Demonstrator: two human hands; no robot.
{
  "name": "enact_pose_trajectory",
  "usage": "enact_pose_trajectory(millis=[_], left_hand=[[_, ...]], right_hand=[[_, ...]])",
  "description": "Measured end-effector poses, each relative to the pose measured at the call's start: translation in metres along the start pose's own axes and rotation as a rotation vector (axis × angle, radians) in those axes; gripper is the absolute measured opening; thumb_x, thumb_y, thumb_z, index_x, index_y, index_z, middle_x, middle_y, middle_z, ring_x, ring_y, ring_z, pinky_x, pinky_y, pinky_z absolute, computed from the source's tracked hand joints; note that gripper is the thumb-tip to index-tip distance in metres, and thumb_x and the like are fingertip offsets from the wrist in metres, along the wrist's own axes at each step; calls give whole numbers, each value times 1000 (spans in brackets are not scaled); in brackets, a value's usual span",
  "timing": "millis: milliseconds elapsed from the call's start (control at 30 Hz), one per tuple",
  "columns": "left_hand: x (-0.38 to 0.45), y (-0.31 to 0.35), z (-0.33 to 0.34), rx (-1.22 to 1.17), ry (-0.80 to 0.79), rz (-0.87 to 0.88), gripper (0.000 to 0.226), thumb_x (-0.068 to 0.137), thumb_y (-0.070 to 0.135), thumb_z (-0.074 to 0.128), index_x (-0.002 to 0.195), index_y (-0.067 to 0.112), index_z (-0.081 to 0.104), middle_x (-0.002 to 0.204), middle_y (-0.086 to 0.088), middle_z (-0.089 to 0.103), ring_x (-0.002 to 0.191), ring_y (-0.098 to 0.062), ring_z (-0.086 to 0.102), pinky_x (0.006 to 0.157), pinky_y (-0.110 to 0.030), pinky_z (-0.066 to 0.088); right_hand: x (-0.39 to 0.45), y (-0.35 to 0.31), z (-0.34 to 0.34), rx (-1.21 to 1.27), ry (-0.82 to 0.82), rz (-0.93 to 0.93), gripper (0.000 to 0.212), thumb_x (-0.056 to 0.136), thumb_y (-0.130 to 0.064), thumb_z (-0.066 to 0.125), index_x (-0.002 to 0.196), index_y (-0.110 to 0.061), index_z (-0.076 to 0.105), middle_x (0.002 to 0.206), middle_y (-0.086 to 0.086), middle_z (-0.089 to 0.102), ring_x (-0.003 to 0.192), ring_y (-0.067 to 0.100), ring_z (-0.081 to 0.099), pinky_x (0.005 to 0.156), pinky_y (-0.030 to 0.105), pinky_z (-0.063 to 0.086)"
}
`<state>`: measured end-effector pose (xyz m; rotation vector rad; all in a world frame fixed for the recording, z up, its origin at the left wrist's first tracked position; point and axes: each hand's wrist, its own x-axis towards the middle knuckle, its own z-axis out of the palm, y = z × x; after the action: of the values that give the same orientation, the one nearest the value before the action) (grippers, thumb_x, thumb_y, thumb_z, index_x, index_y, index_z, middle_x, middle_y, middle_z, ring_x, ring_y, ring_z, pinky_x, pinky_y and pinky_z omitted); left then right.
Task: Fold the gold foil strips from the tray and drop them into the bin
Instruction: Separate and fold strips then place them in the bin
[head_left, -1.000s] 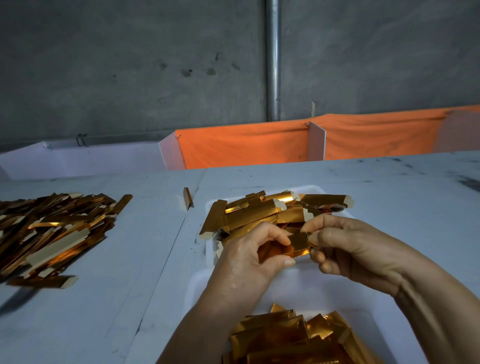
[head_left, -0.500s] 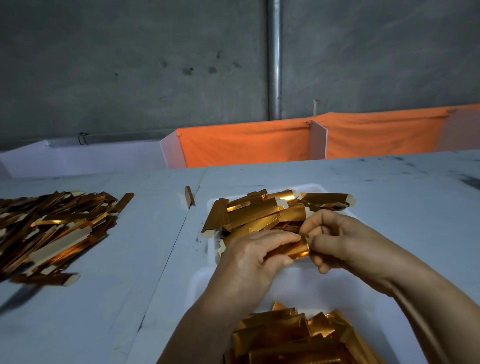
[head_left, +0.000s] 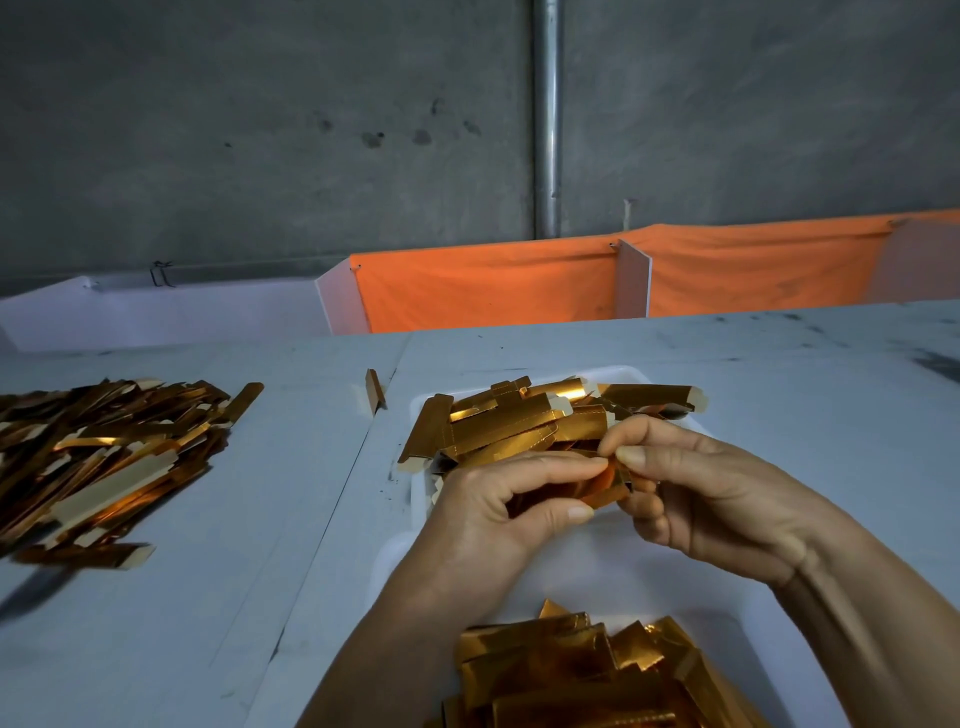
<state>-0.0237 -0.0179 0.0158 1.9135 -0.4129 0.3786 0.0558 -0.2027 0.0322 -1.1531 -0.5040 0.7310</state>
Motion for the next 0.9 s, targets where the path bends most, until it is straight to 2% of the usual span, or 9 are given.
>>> enact_pose_trajectory(millis=[67,133,200,333,533,600,733,800,900], left_hand=[[0,1,0,-22,-6,-16,36,84,12,66,108,40,67,115,20,65,113,0,57,95,-17,44],[-1,0,-1,-24,-8,-45,36,84,14,67,105,44,68,112,20,67,111,0,58,95,-21,47],[0,0,0,-30,-8,-67,36,84,15,67,104,45,67,109,18,68,109,-1,59,94,-23,49],[1,1,2,-94,0,-73,27,82,17,69,103,34,66,106,11,69,105,-5,63,88,-19,49],[0,1,2,-15,3,-107,26,84,21,68,102,38,62,107,16,68,107,-3,60,94,-30,48],[0,1,4,73,40,-127,30,84,25,68,103,45,57,107,21,66,108,2,57,93,-30,46],[1,5,10,239,87,-86,41,85,24,69,104,54,48,114,27,59,116,4,50,95,-26,44],[2,8,11,312,97,-25,45,86,21,67,106,56,46,117,37,52,127,3,38,104,-25,37],[2,10,13,459,23,70,64,90,12,59,124,58,31,123,44,43,131,20,13,111,-11,8]], right_hand=[[1,2,-1,3,7,12,14,72,-19,80,81,-12,72,70,7,49,50,9,53,46,19,49],[2,3,-1,-20,26,7,5,76,-16,70,79,-12,72,67,6,51,51,8,54,46,19,49],[4,4,-1,-23,21,8,9,74,-19,72,81,-13,72,66,5,52,53,8,55,46,19,50],[5,9,-3,51,-32,15,46,52,-31,94,89,-14,73,68,5,55,56,10,59,49,21,54],[5,8,-1,-51,-34,27,52,48,-36,94,90,-13,73,71,7,59,61,12,63,54,22,56],[5,7,0,-23,-12,49,55,50,-41,93,91,-13,72,71,8,60,61,15,65,54,24,57],[0,2,-4,18,41,179,61,69,-50,73,108,-4,65,87,19,66,70,25,71,57,31,59],[-1,0,-4,15,-3,238,64,64,-41,85,112,-4,66,99,22,68,77,26,72,59,32,60],[-3,-2,-3,1,-48,252,62,64,-24,86,117,-1,63,101,20,67,79,25,71,61,32,61]])
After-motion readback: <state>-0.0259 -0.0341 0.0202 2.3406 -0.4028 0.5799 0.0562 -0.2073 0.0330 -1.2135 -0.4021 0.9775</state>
